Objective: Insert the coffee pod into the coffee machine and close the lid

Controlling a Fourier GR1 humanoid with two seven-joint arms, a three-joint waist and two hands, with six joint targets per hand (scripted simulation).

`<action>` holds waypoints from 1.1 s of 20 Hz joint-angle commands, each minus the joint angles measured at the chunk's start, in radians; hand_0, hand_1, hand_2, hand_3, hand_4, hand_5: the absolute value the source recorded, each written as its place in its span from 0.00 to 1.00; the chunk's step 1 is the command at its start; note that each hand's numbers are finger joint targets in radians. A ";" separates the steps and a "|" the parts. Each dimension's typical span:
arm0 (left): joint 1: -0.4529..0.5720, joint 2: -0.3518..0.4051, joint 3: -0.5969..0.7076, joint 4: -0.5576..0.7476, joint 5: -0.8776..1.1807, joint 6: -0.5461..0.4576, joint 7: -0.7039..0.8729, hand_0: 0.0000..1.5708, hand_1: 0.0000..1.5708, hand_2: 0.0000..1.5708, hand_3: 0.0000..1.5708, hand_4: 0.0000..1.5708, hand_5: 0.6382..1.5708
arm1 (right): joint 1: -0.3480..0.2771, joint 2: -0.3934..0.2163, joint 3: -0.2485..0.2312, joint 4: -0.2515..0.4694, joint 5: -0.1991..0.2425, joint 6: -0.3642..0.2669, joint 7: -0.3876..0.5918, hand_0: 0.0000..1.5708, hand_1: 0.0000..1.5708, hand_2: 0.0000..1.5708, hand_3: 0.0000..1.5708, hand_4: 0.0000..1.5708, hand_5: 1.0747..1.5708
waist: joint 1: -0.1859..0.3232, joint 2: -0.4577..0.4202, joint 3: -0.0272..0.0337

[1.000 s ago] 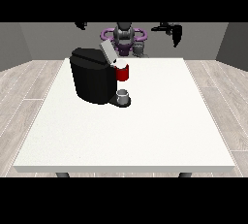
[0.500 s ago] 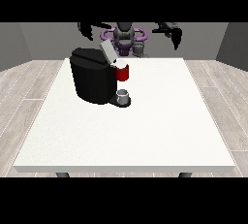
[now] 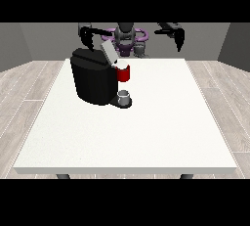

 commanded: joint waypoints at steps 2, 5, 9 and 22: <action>0.018 0.048 0.022 -0.041 0.029 0.015 -0.014 0.00 0.00 0.00 0.00 0.00 1.00 | -0.028 0.021 0.036 0.019 0.029 0.005 0.023 0.00 0.00 0.00 0.00 0.00 1.00 | -0.044 0.018 -0.0003; 0.042 0.010 -0.019 -0.062 0.007 0.046 -0.042 0.00 0.00 0.00 0.00 0.00 1.00 | -0.068 -0.003 0.017 0.092 0.056 0.011 -0.070 0.00 0.00 0.00 0.00 0.00 1.00 | -0.021 0.068 -0.0002; 0.046 0.026 -0.022 -0.081 0.023 0.050 -0.029 0.00 0.00 0.00 0.00 0.00 1.00 | -0.113 0.001 0.012 0.128 0.060 0.017 -0.052 0.00 0.00 0.00 0.00 0.00 1.00 | -0.021 0.069 -0.0002; 0.020 0.062 -0.038 -0.076 0.037 0.058 -0.002 0.00 0.00 0.00 0.00 0.00 1.00 | -0.217 0.036 0.027 0.199 0.106 -0.019 -0.045 0.00 0.00 0.00 0.00 0.00 1.00 | -0.002 0.095 -0.0002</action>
